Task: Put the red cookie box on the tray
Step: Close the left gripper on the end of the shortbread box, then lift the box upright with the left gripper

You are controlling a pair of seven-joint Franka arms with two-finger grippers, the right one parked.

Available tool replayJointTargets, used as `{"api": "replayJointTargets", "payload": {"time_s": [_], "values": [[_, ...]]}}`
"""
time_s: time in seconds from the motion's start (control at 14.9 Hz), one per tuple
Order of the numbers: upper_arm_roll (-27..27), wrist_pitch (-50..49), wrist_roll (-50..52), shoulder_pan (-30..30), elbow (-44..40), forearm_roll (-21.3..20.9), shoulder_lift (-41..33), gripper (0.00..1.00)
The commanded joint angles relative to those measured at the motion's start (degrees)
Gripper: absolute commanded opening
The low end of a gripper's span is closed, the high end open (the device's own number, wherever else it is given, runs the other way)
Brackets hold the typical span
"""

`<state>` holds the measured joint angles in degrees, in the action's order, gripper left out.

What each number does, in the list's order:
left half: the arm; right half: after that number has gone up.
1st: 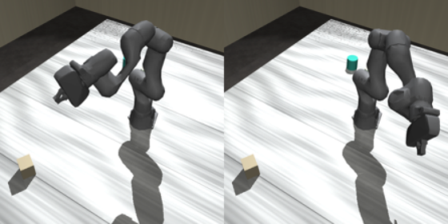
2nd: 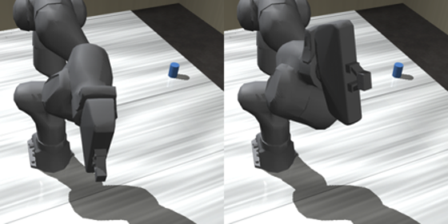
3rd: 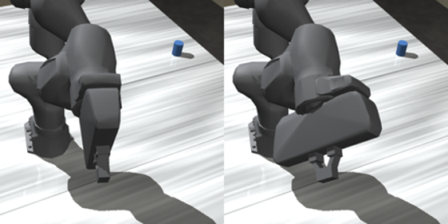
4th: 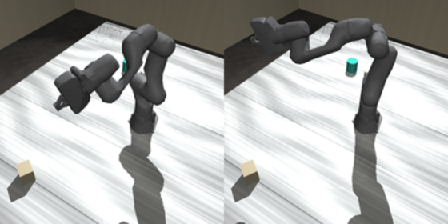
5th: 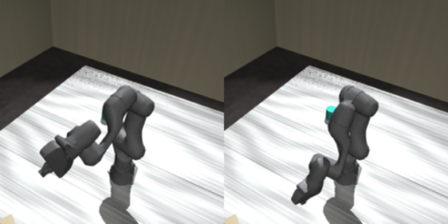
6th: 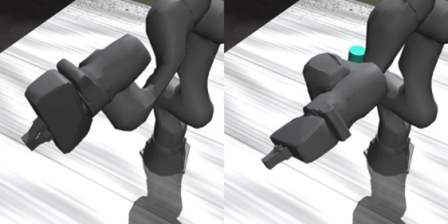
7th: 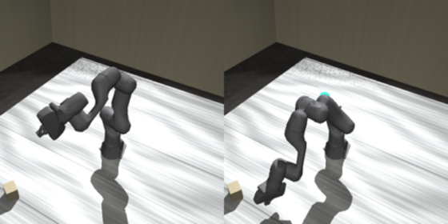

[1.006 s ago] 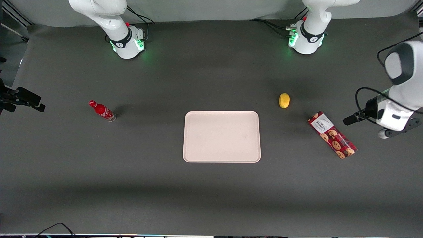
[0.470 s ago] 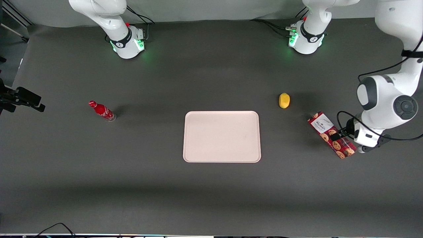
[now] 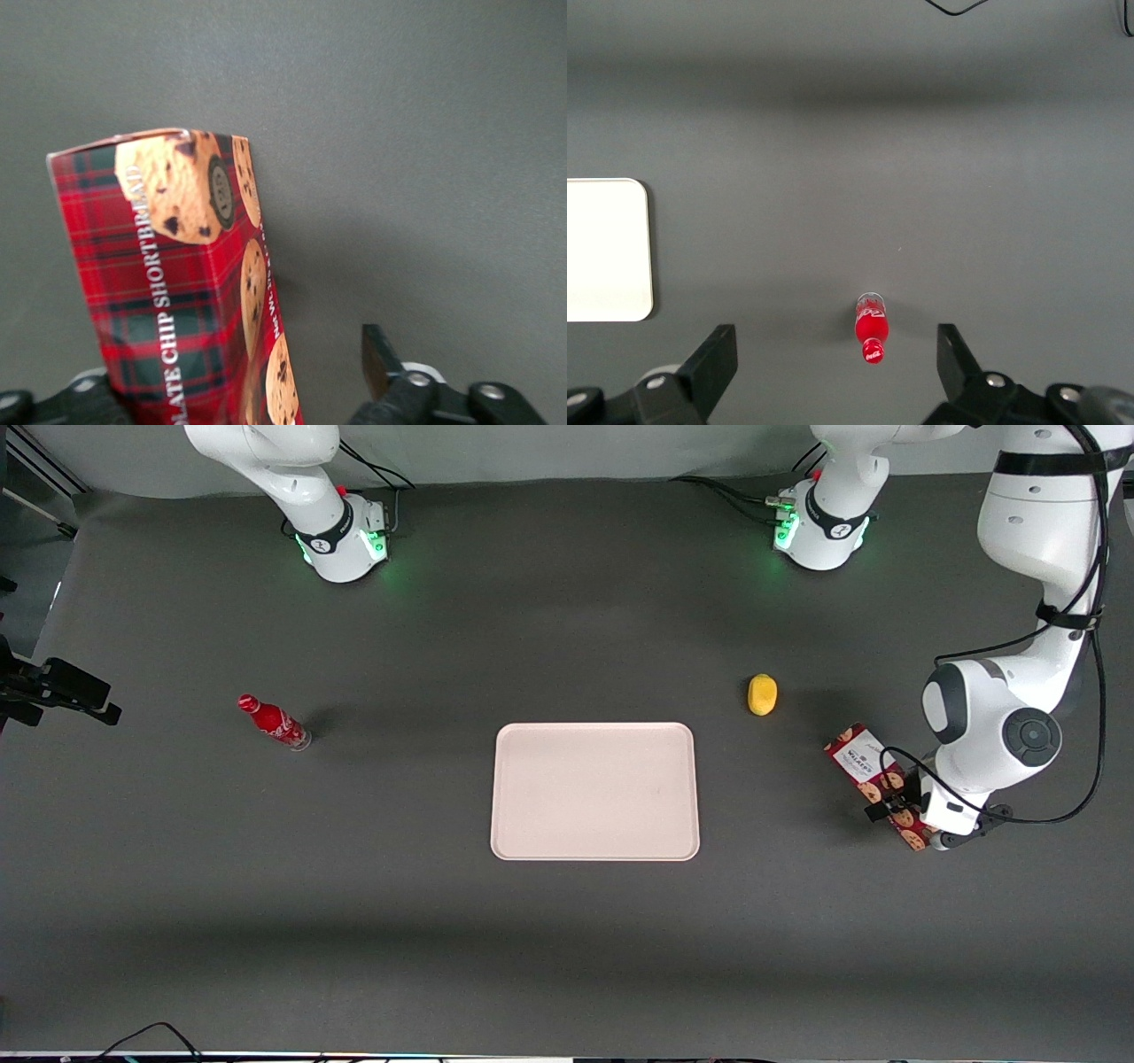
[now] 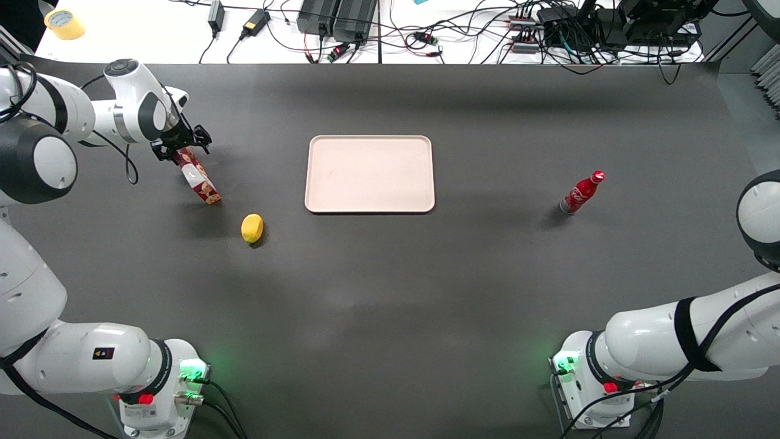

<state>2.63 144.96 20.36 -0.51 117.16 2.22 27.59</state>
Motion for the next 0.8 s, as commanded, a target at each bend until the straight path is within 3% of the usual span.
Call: {"api": "replayJointTargets", "payload": {"time_s": [0.0,0.07,0.13,0.47,0.74], "values": [[0.4,0.2,1.0,0.9,-0.3,0.2,-0.1,0.37],[0.4,0.0,1.0,1.1,-0.3,0.2,0.0,0.04],[0.4,-0.4,1.0,1.3,-0.3,0.2,-0.1,0.0],[0.4,-1.2,0.2,1.9,-0.7,0.2,-0.8,0.0],[0.4,-15.3,-0.9,3.6,-7.1,0.1,-6.7,0.0]]}}
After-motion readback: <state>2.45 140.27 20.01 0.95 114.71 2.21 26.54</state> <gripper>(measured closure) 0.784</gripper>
